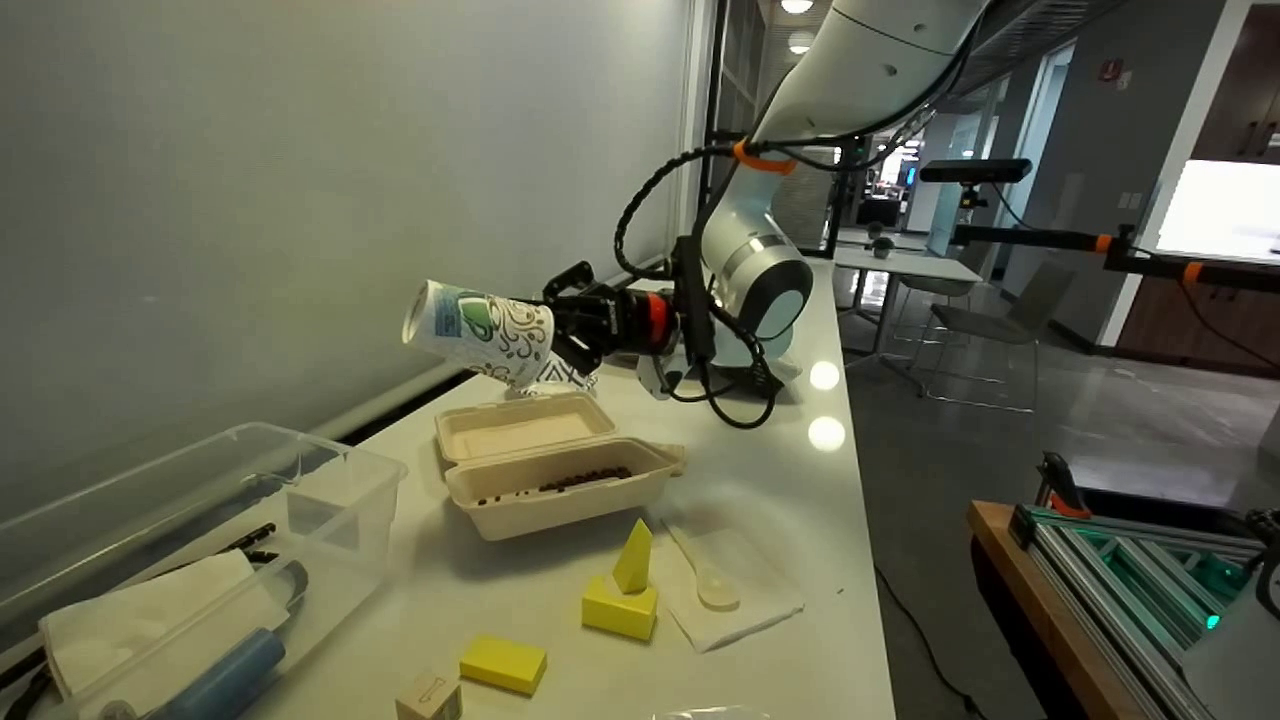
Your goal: Pick up the cup, and then pour its contents into the styrofoam pack
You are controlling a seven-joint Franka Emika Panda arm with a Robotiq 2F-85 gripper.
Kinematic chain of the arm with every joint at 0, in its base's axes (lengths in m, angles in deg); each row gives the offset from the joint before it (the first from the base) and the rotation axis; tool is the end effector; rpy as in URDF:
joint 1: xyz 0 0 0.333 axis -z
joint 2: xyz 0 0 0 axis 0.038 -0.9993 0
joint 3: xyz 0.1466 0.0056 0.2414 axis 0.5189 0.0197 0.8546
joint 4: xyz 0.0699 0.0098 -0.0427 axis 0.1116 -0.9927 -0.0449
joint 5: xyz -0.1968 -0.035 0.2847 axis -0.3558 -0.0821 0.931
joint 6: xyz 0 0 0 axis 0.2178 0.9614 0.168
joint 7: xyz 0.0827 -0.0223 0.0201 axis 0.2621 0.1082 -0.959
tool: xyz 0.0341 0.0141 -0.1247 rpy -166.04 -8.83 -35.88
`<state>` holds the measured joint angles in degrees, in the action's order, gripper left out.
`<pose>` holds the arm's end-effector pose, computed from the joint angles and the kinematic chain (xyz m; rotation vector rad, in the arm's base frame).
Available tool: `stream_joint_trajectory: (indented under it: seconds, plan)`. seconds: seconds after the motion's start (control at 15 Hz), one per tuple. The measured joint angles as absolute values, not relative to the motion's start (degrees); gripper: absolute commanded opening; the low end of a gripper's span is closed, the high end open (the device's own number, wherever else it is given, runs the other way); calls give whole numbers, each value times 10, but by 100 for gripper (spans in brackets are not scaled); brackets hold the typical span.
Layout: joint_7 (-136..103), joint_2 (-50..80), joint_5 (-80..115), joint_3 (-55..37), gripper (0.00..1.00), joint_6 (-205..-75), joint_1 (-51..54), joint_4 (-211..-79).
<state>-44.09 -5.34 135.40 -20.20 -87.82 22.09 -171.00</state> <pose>0.5111 -0.1961 0.1915 -0.9938 0.9988 -0.1697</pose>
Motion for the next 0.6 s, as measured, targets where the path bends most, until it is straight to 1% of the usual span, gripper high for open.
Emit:
stream_joint_trajectory:
  seconds: [0.6]
  plan:
    - [-414,-47,1345,-205,1,-881,210,-1710]
